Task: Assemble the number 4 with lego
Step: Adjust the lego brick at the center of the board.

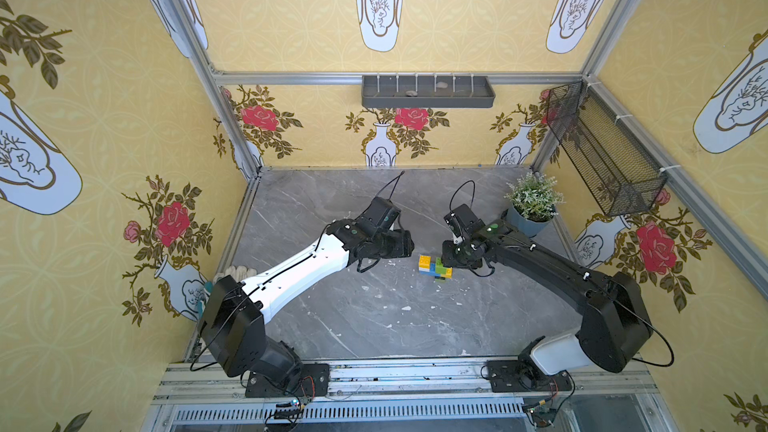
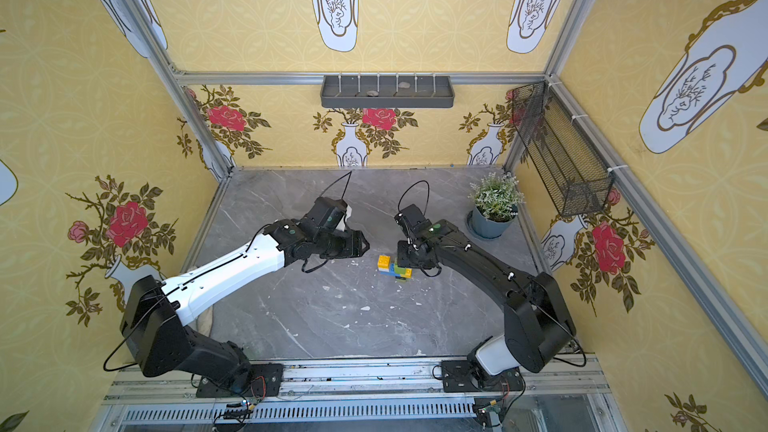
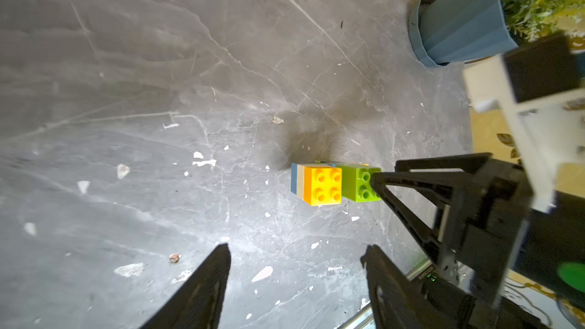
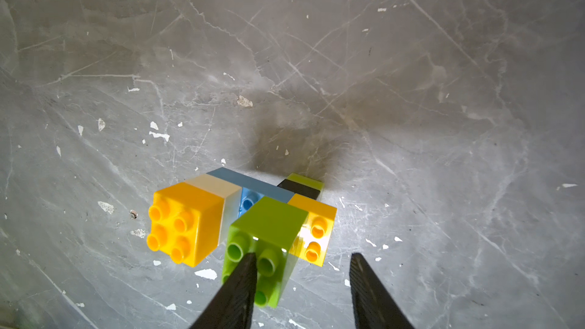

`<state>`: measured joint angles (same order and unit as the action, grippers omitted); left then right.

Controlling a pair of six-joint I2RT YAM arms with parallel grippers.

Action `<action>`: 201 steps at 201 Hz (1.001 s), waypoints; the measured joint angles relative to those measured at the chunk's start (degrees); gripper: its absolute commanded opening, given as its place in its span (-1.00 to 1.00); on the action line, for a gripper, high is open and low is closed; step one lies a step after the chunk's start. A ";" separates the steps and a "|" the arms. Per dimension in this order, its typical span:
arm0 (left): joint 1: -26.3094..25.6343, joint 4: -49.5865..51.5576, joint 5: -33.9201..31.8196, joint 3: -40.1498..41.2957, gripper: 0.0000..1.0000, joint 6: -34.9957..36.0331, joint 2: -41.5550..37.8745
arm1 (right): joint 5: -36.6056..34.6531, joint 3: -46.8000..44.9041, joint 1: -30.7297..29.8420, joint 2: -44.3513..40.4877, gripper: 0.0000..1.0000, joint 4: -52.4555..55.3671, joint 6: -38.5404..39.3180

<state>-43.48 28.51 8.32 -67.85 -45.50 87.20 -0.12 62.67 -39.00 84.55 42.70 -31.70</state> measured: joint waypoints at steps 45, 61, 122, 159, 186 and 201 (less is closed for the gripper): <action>3.54 -13.38 9.55 8.35 0.35 -5.03 1.31 | 0.02 2.27 0.00 2.19 -0.01 0.63 0.39; 3.85 -17.11 11.47 8.59 0.33 -6.01 2.16 | 0.02 2.58 0.00 2.58 -0.01 0.70 0.52; 5.05 -24.17 14.67 10.58 0.25 -8.44 7.87 | 0.83 3.41 -0.02 3.96 -0.02 0.48 0.94; 5.70 -26.71 15.23 13.40 0.24 -10.10 8.74 | 1.16 4.24 -0.79 5.20 -0.03 0.00 1.29; 6.14 -27.85 15.19 14.16 0.23 -10.34 8.76 | 0.87 5.40 -2.10 6.67 -0.03 -0.17 1.29; 6.36 -27.96 15.02 14.36 0.23 -10.47 8.63 | 0.76 6.16 -2.80 7.74 -0.03 0.52 1.29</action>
<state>-37.12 0.56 23.33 -53.49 -55.96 95.83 0.64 68.84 -41.80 92.29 43.22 -30.41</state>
